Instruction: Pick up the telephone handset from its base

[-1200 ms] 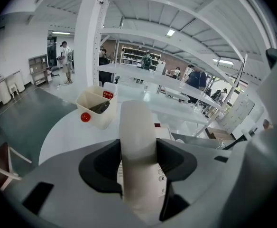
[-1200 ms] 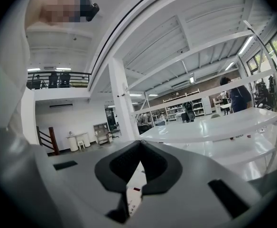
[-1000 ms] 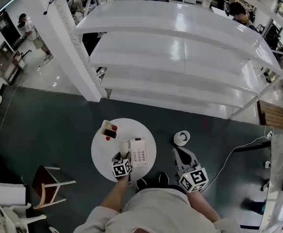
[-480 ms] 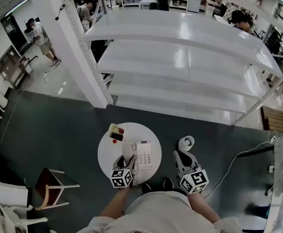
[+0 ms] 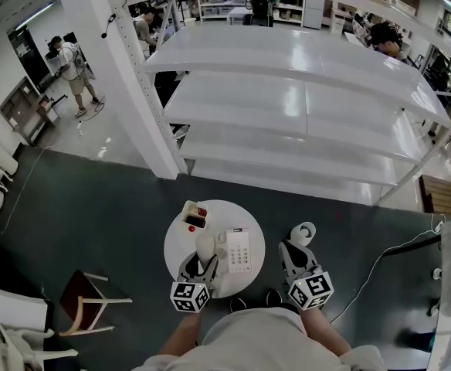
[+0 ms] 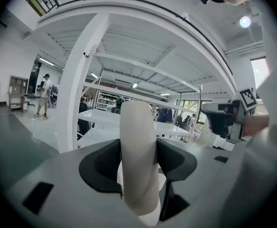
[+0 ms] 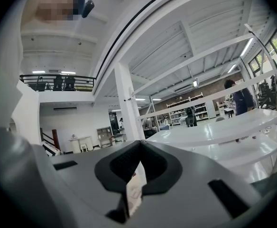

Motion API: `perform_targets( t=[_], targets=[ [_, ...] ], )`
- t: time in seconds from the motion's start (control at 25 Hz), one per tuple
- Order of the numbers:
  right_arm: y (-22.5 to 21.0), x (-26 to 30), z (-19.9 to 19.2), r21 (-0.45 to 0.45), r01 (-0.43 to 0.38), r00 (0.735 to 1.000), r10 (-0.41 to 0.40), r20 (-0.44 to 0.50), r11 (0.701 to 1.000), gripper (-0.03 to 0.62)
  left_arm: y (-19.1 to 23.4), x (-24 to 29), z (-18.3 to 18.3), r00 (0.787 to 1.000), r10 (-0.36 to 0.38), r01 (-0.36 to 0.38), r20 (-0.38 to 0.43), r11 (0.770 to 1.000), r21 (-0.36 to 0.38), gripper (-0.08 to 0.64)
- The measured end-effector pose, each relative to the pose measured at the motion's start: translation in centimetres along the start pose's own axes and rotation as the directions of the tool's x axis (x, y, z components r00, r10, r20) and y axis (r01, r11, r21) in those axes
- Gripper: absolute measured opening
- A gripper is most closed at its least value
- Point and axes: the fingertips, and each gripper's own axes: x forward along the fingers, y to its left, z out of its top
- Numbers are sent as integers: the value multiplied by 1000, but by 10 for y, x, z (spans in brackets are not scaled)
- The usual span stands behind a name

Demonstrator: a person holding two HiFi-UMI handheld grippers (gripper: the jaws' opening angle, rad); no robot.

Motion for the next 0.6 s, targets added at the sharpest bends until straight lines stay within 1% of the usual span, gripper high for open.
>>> perform_targets(
  t=[0.16,0.36,0.6],
  targets=[
    [8,2,4,-4,1,1000,-1,18,1000,8,5,-12,25,998,-5,4,58,1000,14,236],
    [14,4,11,-10,16,999,-15,43,1000,8,11,-25,58,989,-10,4,144,999,44,236],
    [21,6,17,-23,14,998,-12,68,1000,8,13,-35,85,977,-20,2,210,996,86,236]
  ],
)
